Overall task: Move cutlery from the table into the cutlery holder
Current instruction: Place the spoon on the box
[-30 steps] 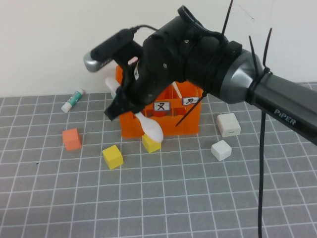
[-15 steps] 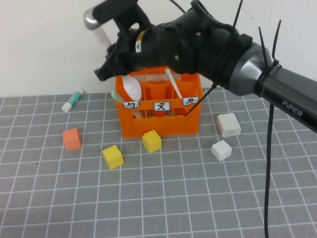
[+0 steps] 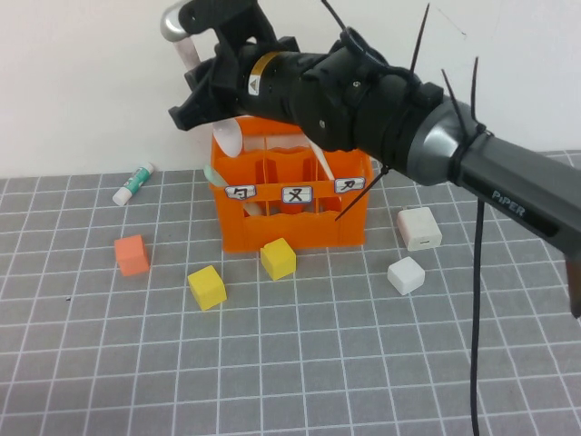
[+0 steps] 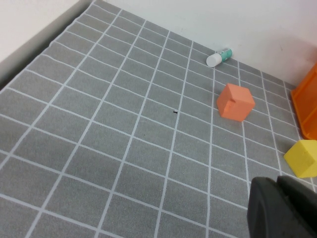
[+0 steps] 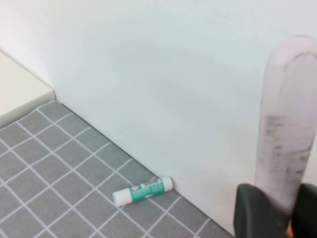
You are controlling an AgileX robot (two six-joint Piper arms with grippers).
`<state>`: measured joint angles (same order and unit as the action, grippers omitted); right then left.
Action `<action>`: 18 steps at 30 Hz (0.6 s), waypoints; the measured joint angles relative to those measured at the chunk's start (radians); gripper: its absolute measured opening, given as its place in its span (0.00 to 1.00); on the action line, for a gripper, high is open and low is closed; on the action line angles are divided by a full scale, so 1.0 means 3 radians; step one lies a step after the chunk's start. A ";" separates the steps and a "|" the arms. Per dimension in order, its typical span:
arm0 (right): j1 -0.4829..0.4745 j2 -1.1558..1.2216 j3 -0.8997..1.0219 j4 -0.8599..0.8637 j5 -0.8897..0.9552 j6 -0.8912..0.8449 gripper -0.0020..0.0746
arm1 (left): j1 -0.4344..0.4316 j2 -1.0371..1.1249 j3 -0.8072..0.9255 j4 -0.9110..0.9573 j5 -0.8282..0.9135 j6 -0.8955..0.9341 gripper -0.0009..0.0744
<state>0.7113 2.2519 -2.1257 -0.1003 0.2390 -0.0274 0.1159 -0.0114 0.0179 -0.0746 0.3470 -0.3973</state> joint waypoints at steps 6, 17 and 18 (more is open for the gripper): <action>-0.0069 0.0155 0.0000 0.0000 -0.0212 0.0000 0.22 | 0.0000 0.0000 0.0000 0.0000 0.0000 0.0000 0.01; -0.0096 0.0385 0.0000 0.0045 -0.0243 0.0007 0.22 | 0.0000 0.0000 0.0000 0.0006 0.0000 -0.0006 0.01; -0.0096 0.0398 0.0000 0.0090 -0.0243 0.0007 0.22 | 0.0000 0.0000 0.0000 0.0006 0.0000 -0.0006 0.01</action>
<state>0.6826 2.3714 -2.1257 -0.0734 0.1663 -0.0253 0.1159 -0.0114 0.0179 -0.0729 0.3470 -0.3990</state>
